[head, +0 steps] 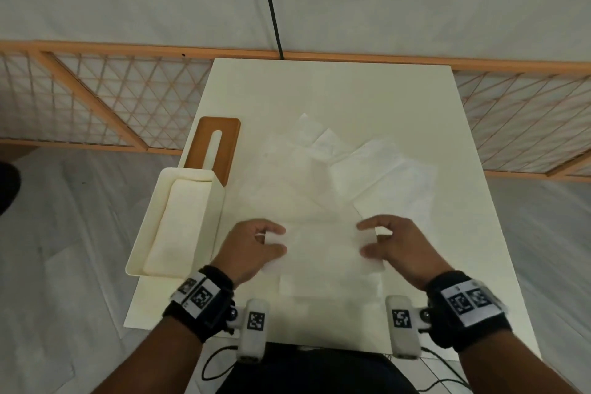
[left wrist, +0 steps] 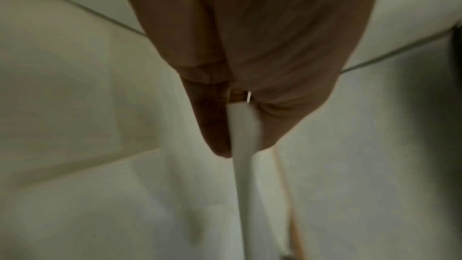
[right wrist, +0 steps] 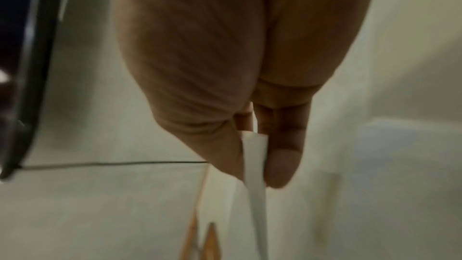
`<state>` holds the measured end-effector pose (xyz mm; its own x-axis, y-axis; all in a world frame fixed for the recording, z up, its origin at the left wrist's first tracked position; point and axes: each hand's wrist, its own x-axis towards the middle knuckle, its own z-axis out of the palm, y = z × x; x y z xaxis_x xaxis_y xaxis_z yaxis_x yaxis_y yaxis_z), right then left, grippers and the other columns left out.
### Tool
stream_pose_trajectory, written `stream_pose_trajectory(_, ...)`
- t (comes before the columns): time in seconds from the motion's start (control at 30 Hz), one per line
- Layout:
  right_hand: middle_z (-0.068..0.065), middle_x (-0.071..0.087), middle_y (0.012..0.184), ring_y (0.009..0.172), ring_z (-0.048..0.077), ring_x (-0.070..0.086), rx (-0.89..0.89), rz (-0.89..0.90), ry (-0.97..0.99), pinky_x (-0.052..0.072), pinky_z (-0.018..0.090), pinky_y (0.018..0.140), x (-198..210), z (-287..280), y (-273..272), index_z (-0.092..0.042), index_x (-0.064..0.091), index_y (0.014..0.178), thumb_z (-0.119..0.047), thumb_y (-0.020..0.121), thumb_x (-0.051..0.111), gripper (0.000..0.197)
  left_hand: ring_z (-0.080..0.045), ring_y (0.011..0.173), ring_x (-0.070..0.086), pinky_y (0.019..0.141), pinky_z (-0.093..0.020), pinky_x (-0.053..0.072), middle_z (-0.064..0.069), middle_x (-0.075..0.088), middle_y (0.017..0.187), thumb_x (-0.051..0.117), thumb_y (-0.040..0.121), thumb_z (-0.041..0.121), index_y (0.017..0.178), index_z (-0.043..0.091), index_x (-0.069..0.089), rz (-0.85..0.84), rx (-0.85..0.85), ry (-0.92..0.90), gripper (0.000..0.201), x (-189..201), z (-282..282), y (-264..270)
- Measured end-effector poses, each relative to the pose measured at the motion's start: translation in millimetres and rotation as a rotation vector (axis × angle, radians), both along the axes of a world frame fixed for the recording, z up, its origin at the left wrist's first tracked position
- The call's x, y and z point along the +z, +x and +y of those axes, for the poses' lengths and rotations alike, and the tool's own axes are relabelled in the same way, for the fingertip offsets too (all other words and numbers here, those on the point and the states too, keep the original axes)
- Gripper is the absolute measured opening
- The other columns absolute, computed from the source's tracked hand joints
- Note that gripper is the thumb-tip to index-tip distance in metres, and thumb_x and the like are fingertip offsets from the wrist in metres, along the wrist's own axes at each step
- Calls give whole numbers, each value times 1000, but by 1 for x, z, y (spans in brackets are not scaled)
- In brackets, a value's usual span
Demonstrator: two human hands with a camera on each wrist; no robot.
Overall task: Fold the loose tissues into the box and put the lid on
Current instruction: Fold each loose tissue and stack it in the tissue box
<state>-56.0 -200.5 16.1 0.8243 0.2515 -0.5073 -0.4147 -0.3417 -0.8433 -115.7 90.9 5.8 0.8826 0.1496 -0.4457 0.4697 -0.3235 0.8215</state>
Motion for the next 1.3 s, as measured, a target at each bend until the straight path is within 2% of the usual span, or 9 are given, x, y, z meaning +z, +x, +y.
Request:
stream_pose_trajectory(0.07, 8, 75, 87, 72, 26, 71, 57, -53, -223, 59, 35, 69, -28, -1, -10, -22, 71, 98, 0, 72, 79, 35, -10, 84, 68, 77, -21, 54, 9, 73, 92, 84, 74, 17, 87, 35, 74, 37, -70, 137, 24, -24, -8, -9)
stream_pose_trajectory(0.17, -1, 65, 90, 63, 3, 60, 102, -134, -394, 45, 10, 55, -51, 0, -20, -22, 70, 98, -3, 72, 78, 33, -3, 81, 62, 66, -2, 41, 7, 68, 90, 80, 79, 18, 91, 31, 70, 56, -74, 274, 20, -46, -19, -14)
stream_pose_trajectory(0.3, -5, 60, 99, 75, 2, 57, 120, -194, -478, 41, 3, 60, -67, -3, -26, -24, 66, 95, -7, 74, 77, 30, -6, 84, 62, 74, -9, 47, 5, 67, 92, 77, 81, 14, 95, 24, 71, 53, -97, 325, 19, -61, -29, -15)
stream_pose_trajectory(0.5, -7, 57, 101, 84, 11, 52, 102, -279, -532, 33, 13, 73, -75, -8, -27, -20, 67, 97, -7, 78, 76, 25, -9, 83, 62, 79, -16, 47, 8, 63, 87, 75, 81, 11, 93, 22, 72, 7, -74, 327, 16, -66, -37, -14)
stream_pose_trajectory(0.7, -4, 53, 103, 86, 12, 50, 212, -314, -563, 39, 16, 79, -86, -11, -30, -10, 71, 104, -2, 75, 74, 30, 1, 75, 55, 69, 2, 37, 4, 61, 93, 74, 81, 9, 95, 21, 72, 13, -129, 403, 18, -79, -38, -16)
stream_pose_trajectory(0.83, -5, 51, 105, 87, 11, 50, 225, -326, -581, 33, 7, 73, -93, -11, -33, -9, 71, 105, -3, 74, 74, 32, 2, 74, 55, 67, 4, 35, 7, 60, 94, 70, 80, 4, 93, 18, 74, 14, -122, 428, 19, -82, -36, -16)
stream_pose_trajectory(1.0, -3, 52, 106, 82, 13, 53, 227, -338, -577, 36, 14, 76, -92, -9, -32, -10, 71, 102, -5, 73, 75, 29, -2, 79, 56, 66, 3, 36, 9, 59, 93, 67, 80, 3, 90, 21, 72, 41, -127, 465, 21, -83, -31, -16)
stream_pose_trajectory(1.2, -2, 42, 110, 102, 16, 44, 234, -404, -610, 36, 20, 86, -83, 4, -24, -14, 68, 101, -15, 77, 76, 26, 2, 76, 56, 63, 1, 37, 8, 60, 94, 68, 80, 6, 88, 23, 68, 46, -139, 459, 19, -77, -30, -11)
stream_pose_trajectory(1.3, 0, 47, 120, 113, 17, 45, 294, -500, -602, 46, 26, 85, -73, 19, -6, -15, 67, 111, -10, 83, 68, 29, 3, 77, 56, 63, 0, 38, 11, 60, 93, 69, 81, 10, 87, 24, 66, 35, -100, 444, 16, -70, -27, -12)
